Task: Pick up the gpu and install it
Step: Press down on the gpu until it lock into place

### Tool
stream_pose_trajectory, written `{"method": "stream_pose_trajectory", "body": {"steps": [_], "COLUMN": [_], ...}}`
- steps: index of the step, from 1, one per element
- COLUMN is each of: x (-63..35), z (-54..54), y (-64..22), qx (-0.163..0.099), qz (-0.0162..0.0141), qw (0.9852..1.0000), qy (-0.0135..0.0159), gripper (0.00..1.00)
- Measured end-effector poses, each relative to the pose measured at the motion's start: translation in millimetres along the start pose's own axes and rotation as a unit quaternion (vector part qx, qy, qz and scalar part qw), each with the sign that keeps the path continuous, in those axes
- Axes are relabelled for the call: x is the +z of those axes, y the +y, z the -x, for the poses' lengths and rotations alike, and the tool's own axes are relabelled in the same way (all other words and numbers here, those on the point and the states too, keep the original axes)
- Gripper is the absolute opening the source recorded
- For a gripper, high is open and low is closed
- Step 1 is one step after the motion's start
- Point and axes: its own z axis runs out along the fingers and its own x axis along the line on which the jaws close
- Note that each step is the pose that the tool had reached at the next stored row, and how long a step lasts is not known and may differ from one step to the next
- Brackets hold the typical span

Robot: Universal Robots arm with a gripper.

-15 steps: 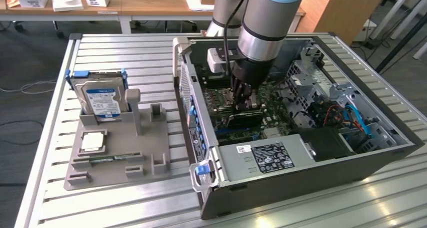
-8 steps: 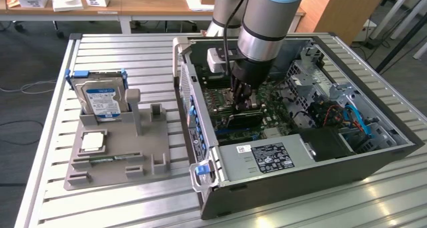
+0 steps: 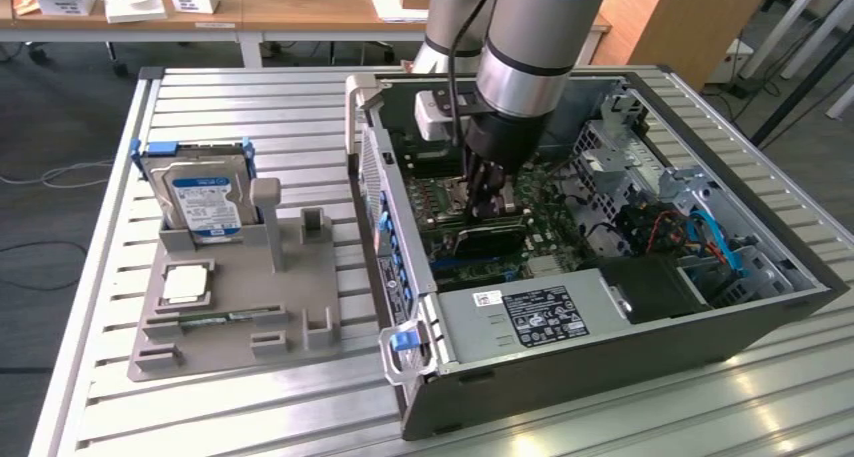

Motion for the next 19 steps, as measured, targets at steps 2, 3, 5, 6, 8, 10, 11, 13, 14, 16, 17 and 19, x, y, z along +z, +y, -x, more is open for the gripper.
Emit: {"method": "stream_pose_trajectory", "body": {"steps": [2, 3, 5, 6, 8, 10, 11, 13, 14, 16, 17, 19], "x": [-0.3, -0.2, -0.1, -0.1, 0.8, 3.3, 3.8, 3.8, 3.9, 5.2, 5.6, 5.6], "z": [0.0, 0.1, 0.0, 0.0, 0.0, -0.2, -0.2, -0.2, -0.2, -0.2, -0.3, -0.3], "y": [0.0, 0.5, 2.7, 2.7, 3.2, 3.9, 3.9, 3.9, 3.9, 4.0, 4.0, 4.1], "qx": [0.000, 0.000, 0.000, 0.000, 0.000, 0.000, 0.000, 0.000, 0.000, 0.000, 0.000, 0.000], "qz": [-0.0001, -0.0001, -0.0002, -0.0002, -0.0003, -0.0002, -0.0002, -0.0002, -0.0002, -0.0003, -0.0002, -0.0002], "qw": [1.0000, 1.0000, 1.0000, 1.0000, 1.0000, 1.0000, 1.0000, 1.0000, 1.0000, 1.0000, 1.0000, 1.0000], "qy": [-0.0001, -0.0002, 0.0000, 0.0000, -0.0001, 0.0000, 0.0000, 0.0001, 0.0001, -0.0001, 0.0000, 0.0001], "gripper": [0.11, 0.11, 0.11, 0.11, 0.11, 0.11, 0.11, 0.11, 0.11, 0.11, 0.11, 0.11]}}
